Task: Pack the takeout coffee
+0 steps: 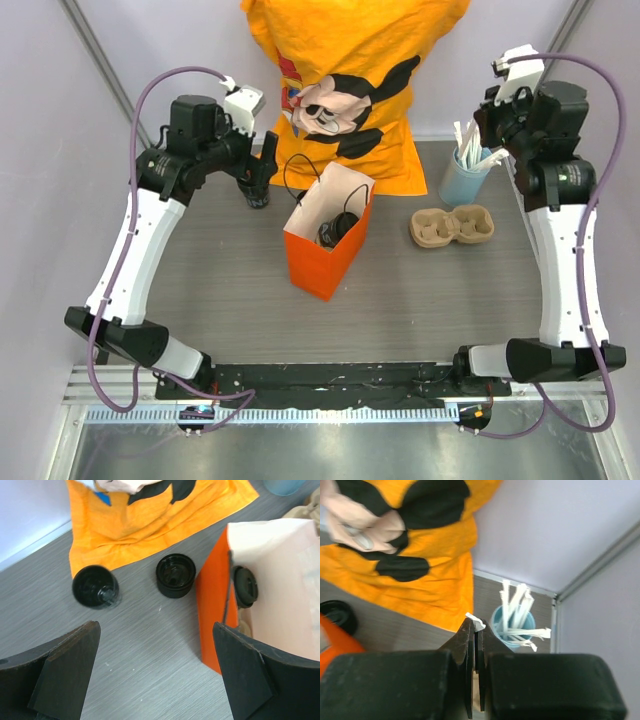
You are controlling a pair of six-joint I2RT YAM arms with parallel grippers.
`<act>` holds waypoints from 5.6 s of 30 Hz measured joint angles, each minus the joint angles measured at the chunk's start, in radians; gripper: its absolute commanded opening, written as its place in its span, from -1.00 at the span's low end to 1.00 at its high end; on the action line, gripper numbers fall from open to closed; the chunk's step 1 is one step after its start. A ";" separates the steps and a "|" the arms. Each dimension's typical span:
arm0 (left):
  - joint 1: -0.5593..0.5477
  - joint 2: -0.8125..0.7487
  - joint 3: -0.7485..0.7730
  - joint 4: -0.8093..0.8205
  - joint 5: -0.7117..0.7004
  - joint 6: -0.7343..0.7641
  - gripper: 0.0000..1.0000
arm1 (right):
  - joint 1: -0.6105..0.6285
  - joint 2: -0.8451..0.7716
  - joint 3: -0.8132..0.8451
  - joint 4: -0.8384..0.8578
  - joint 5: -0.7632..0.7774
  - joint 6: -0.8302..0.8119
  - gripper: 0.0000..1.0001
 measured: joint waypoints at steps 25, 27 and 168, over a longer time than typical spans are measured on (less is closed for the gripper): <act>0.108 -0.063 -0.085 0.005 -0.001 0.042 1.00 | 0.450 0.130 0.410 -0.125 -0.369 0.257 -0.98; 0.116 -0.075 -0.093 0.007 -0.001 0.046 0.99 | 0.541 0.159 0.395 -0.154 -0.294 0.206 -0.98; 0.119 -0.155 -0.144 -0.089 0.389 0.114 0.99 | 0.387 -0.116 -0.069 -0.259 0.167 -0.158 0.99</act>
